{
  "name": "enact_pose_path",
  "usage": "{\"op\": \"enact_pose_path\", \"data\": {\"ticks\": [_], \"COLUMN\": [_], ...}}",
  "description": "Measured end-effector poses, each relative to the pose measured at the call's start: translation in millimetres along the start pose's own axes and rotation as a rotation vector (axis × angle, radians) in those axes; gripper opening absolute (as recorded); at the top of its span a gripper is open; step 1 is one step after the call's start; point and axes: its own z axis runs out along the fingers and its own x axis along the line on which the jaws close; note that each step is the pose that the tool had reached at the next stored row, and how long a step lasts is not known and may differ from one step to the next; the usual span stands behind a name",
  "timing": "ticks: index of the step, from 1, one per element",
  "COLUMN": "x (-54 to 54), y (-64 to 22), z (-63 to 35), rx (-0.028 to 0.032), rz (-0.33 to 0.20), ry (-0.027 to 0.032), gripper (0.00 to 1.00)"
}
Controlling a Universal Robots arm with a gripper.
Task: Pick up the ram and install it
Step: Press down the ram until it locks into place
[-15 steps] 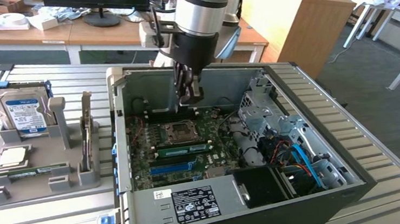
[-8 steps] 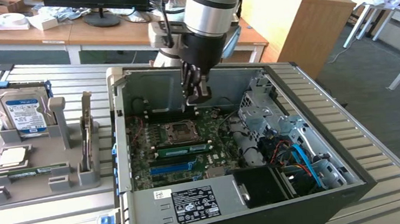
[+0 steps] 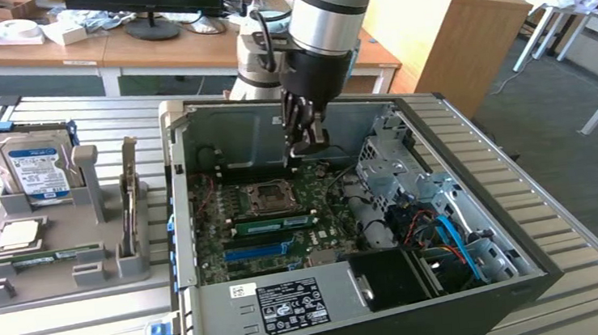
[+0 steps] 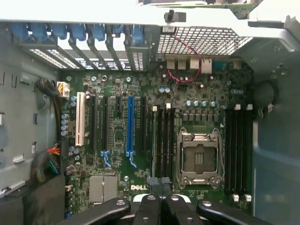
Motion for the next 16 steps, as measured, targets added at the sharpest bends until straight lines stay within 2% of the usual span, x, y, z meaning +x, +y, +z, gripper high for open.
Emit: {"op": "enact_pose_path", "data": {"ticks": [16], "x": [0.0], "y": [-1.1], "z": [0.0], "rx": [0.0001], "rz": [0.004], "ry": [-0.0001], "gripper": [0.10]}}
